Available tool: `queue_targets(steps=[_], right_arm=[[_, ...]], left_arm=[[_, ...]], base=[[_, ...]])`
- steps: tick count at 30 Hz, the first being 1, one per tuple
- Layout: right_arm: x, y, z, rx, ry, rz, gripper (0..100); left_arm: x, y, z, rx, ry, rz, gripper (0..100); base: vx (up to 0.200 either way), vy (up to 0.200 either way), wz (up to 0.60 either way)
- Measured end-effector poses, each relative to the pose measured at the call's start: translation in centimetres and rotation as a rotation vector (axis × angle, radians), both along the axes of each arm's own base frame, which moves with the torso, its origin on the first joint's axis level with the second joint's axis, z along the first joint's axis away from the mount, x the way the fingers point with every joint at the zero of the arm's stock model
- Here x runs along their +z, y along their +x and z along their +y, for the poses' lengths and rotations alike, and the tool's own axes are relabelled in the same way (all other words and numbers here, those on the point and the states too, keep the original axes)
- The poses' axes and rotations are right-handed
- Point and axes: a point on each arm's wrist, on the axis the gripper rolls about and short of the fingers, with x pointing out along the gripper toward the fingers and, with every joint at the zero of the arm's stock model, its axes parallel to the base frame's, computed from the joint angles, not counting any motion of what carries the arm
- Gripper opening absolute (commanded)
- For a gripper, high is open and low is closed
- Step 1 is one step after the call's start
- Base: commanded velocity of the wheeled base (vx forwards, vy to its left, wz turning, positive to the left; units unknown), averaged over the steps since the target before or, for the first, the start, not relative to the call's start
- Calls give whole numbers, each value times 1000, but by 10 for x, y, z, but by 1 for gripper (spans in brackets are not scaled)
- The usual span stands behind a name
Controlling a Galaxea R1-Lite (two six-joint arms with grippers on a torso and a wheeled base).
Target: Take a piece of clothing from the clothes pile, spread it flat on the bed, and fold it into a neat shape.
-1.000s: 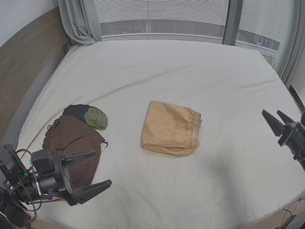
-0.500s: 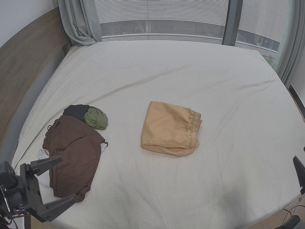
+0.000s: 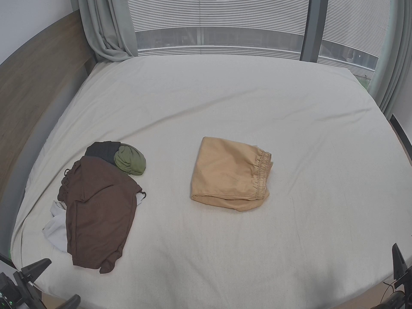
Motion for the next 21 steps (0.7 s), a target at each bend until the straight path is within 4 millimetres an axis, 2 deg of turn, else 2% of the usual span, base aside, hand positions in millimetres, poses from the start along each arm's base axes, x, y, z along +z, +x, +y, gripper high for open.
queue_targets(steps=[6,12,15,21], right_arm=[[-12,-4,0,-17,-56,43,100],[-14,-6,0,-22,-75,34,100],[-14,-6,0,-19,-84,31,100],[-15,-7,1,9,-102,30,100]], left_arm=[[-12,-15,5,296,21,-86,100],[-18,-20,10,544,62,-100,100],[-19,-21,10,575,78,-103,100],[-21,-22,9,506,93,-103,100]], base=[[0,0,0],[0,0,0],[0,0,0],[0,0,0]])
